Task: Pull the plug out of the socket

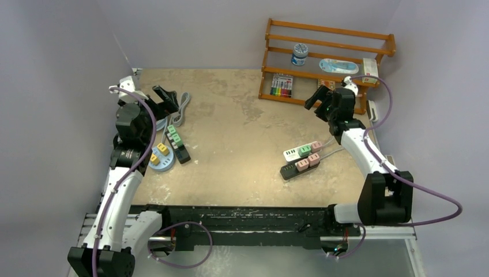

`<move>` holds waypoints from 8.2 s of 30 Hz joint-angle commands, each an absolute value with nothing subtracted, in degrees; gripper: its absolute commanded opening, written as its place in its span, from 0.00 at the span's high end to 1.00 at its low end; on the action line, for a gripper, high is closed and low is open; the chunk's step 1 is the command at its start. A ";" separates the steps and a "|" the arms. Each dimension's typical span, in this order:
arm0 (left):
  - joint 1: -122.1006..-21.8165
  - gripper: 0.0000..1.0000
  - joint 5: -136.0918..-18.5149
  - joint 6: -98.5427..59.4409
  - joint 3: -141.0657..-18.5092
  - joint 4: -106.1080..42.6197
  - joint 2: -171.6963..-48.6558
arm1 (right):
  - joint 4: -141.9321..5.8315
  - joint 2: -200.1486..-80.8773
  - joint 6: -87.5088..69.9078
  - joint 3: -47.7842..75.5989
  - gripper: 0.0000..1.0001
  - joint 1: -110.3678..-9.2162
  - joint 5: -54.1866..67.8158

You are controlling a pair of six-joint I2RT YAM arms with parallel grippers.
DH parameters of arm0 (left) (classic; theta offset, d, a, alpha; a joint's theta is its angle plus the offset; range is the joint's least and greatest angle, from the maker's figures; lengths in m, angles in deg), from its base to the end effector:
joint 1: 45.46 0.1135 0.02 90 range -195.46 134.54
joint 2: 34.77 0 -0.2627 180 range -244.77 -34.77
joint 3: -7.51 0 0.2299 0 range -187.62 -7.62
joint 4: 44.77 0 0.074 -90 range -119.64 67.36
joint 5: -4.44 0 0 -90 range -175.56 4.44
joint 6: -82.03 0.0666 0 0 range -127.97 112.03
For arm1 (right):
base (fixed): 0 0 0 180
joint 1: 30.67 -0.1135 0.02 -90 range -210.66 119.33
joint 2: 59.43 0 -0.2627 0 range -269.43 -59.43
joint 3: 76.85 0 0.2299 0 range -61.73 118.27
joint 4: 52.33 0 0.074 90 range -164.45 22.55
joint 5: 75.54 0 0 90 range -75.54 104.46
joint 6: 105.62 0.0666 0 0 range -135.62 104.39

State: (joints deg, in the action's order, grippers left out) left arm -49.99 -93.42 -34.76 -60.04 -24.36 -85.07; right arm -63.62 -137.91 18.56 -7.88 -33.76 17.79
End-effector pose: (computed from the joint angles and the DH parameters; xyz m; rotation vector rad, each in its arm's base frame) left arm 0.2116 -0.0076 0.3761 -0.4188 1.5797 -0.3087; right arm 0.3253 0.0137 0.2830 0.5606 1.8694 0.3764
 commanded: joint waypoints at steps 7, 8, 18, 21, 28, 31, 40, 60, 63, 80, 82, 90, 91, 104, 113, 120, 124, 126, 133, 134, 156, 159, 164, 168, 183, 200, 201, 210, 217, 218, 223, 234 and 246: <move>-49.94 0.01 -77.26 -29.51 -60.22 -25.47 -88.39 | -89.05 -134.79 19.68 -8.80 0.01 -34.00 23.04; -49.94 0.01 -77.29 -29.35 -60.07 -25.44 -88.24 | -89.46 -134.57 19.55 -9.66 0.01 -33.55 22.32; -50.03 0.01 -76.06 -29.60 -59.94 -24.68 -88.53 | -90.37 -137.38 19.08 -10.82 0.01 -33.13 20.60; -50.01 0.01 -76.51 -29.30 -59.31 -25.02 -88.29 | -88.61 -139.40 18.83 -11.37 0.01 -33.13 21.41; -50.12 0.01 -78.66 -28.43 -59.64 -24.07 -89.21 | -86.48 -141.17 19.15 -12.93 0.05 -33.13 20.38; -50.12 0.01 -79.02 -28.23 -59.54 -23.84 -89.52 | -86.69 -141.58 19.41 -13.35 0.12 -33.13 20.07; -50.12 0.02 -79.24 -28.63 -59.57 -23.84 -90.52 | -84.20 -139.73 19.04 -13.95 0.76 -33.13 21.17; -55.84 0.03 -70.91 -42.65 -55.51 -30.83 -98.27 | -51.91 -142.99 17.02 -10.77 1.00 -44.85 8.24; -61.54 0.03 -73.80 -44.73 -53.89 -34.35 -101.07 | -45.82 -144.63 17.98 -10.78 1.00 -45.25 1.04; -79.51 0.01 -80.00 -43.71 -57.96 -48.65 -125.21 | -41.15 -152.34 16.44 -3.54 1.00 -49.68 -10.74; -80.54 0.00 -78.58 -44.43 -57.64 -51.85 -126.12 | -40.75 -152.13 16.66 -3.83 1.00 -49.82 -10.86; -83.48 0.00 -73.53 -45.61 -57.83 -56.66 -129.70 | -39.27 -152.77 17.78 -4.43 1.00 -49.87 -11.75; -83.73 0.00 -73.44 -46.01 -57.80 -57.02 -130.32 | -38.85 -152.70 18.05 -4.42 1.00 -49.92 -11.98; -84.49 1.00 -68.05 -53.90 -58.01 -66.22 -142.58 | -43.24 -149.45 12.58 -0.87 1.00 -49.95 -13.61; -84.49 1.00 -73.98 -49.94 -61.20 -54.15 -142.84 | -50.63 -141.38 -6.43 4.01 1.00 -61.39 15.12; -83.74 1.00 -74.06 -49.83 -61.74 -50.33 -144.56 | -46.05 -138.80 -6.35 3.08 1.00 -65.91 27.34; -83.79 1.00 -69.46 -47.01 -61.10 -51.34 -142.39 | -45.02 -142.67 -0.70 4.96 1.00 -61.92 10.60; -84.03 1.00 -66.01 -45.77 -60.56 -51.59 -141.18 | -45.84 -147.17 -0.39 10.06 1.00 -60.18 4.82; -84.13 1.00 -55.51 -47.21 -53.99 -52.78 -130.43 | -52.58 -169.18 1.80 36.04 1.00 -55.63 -3.15; -84.13 1.00 -55.12 -45.44 -53.64 -50.28 -128.75 | -54.85 -173.66 2.25 41.81 1.00 -54.81 -7.34; -84.38 1.00 -58.31 -46.44 -47.43 -33.60 -114.83 | -61.65 -205.15 5.57 65.04 0.82 -55.93 -15.94; -84.35 1.00 -60.23 -46.61 -48.29 -32.71 -115.10 | -61.77 -204.96 5.37 64.42 0.67 -55.97 -15.74; -83.82 1.00 -63.82 -46.47 -48.89 -31.96 -115.53 | -61.35 -198.56 1.75 61.33 0.37 -55.81 -12.28; -81.81 1.00 -65.17 -48.38 -49.69 -33.19 -116.65 | -54.64 -187.20 1.58 49.34 0.31 -53.99 -10.27; -74.51 1.00 -68.49 -51.05 -50.50 -35.80 -120.18 | -48.99 -151.84 6.10 -3.17 0.31 -57.88 -11.93; -74.22 1.00 -70.61 -50.71 -51.93 -35.31 -120.44 | -45.46 -164.05 6.39 -4.25 0.41 -61.81 -23.43; -74.20 1.00 -70.89 -50.55 -52.08 -35.25 -120.57 | -46.01 -164.44 6.03 -4.23 0.43 -61.84 -24.41; -74.14 1.00 -72.01 -48.44 -52.91 -32.90 -120.90 | -54.64 -164.37 -0.06 -1.74 1.00 -61.72 -28.12; -73.67 1.00 -71.98 -47.17 -52.41 -32.19 -121.04 | -66.03 -152.27 -9.39 0.00 1.00 -61.41 0.03; -73.67 1.00 -71.38 -47.17 -52.45 -32.79 -121.30 | -64.76 -150.97 -9.25 -0.51 1.00 -57.85 -11.29; -73.76 1.00 -67.75 -45.87 -53.39 -32.97 -123.32 | -61.75 -148.58 -3.31 -0.72 1.00 -54.64 -20.29; -76.42 1.00 -65.45 -45.00 -55.10 -33.89 -125.87 | -57.03 -145.97 3.37 0.49 1.00 -44.44 -26.64; -84.44 1.00 -61.10 -40.46 -69.77 -31.67 -136.93 | -55.06 -134.24 7.64 -5.55 1.00 -39.58 -0.51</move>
